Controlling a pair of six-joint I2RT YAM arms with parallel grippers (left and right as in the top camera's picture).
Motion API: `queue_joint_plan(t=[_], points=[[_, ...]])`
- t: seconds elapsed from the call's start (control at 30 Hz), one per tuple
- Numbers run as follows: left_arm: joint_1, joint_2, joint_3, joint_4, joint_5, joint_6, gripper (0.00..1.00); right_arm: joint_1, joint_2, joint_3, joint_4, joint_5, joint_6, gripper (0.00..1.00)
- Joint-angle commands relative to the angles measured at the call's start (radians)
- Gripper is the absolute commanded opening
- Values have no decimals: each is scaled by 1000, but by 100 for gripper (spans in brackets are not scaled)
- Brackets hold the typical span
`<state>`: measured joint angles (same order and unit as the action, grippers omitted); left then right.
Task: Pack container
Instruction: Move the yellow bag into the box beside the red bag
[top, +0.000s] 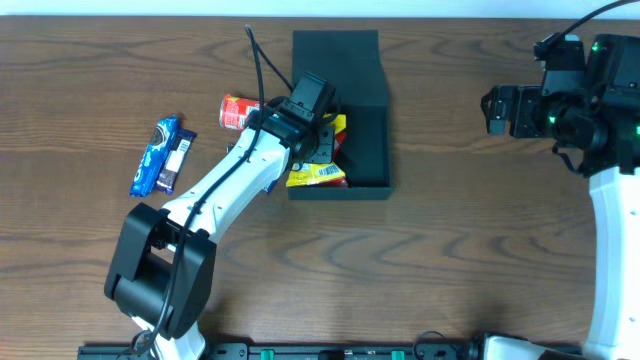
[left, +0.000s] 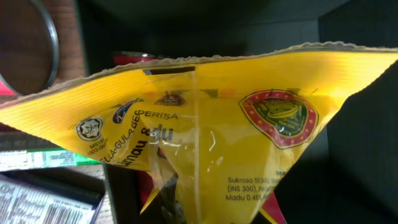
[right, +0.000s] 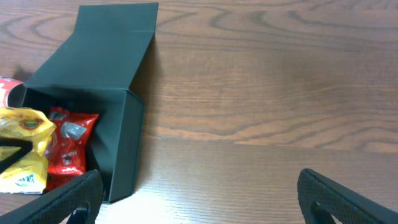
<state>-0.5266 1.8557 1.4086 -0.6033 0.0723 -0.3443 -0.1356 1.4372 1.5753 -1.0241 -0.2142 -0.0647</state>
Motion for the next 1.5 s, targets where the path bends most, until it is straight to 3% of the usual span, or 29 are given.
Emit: queue_joint_plan(t=[0.0, 0.23, 0.73, 0.77, 0.8, 0.83, 0.87, 1.03, 1.17, 1.3, 1.33, 1.43, 1.47], points=[[3, 18, 22, -10, -39, -55, 20, -7, -10, 6, -1, -14, 20, 99], [3, 21, 36, 50, 10, -82, 19, -7, -10, 6, -1, -15, 20, 99], [6, 80, 39, 28, 16, -78, 21, -7, -10, 6, -2, -14, 20, 99], [8, 80, 39, 28, 5, -75, 25, -7, -10, 6, -2, -15, 20, 99], [9, 80, 39, 28, 6, -66, 37, -7, -10, 6, -2, -15, 20, 99], [10, 80, 39, 28, 6, -58, 61, -7, -10, 6, -2, -15, 20, 99], [10, 80, 39, 28, 6, -52, 76, -7, -10, 6, -2, -14, 19, 99], [10, 79, 66, 25, 10, -28, 87, -7, -10, 6, -2, -14, 19, 99], [10, 66, 154, -5, 10, 12, 87, -7, -10, 6, -2, -14, 19, 99], [9, 50, 261, -53, 6, 55, 79, -7, -10, 6, -2, -14, 19, 99], [9, 49, 281, -68, 5, 62, 69, -7, -10, 6, -2, -14, 19, 99], [9, 49, 297, -87, 5, 68, 9, -7, -10, 6, -2, -14, 19, 99], [9, 55, 291, -99, 6, 68, 6, -7, -10, 6, -2, -14, 19, 99]])
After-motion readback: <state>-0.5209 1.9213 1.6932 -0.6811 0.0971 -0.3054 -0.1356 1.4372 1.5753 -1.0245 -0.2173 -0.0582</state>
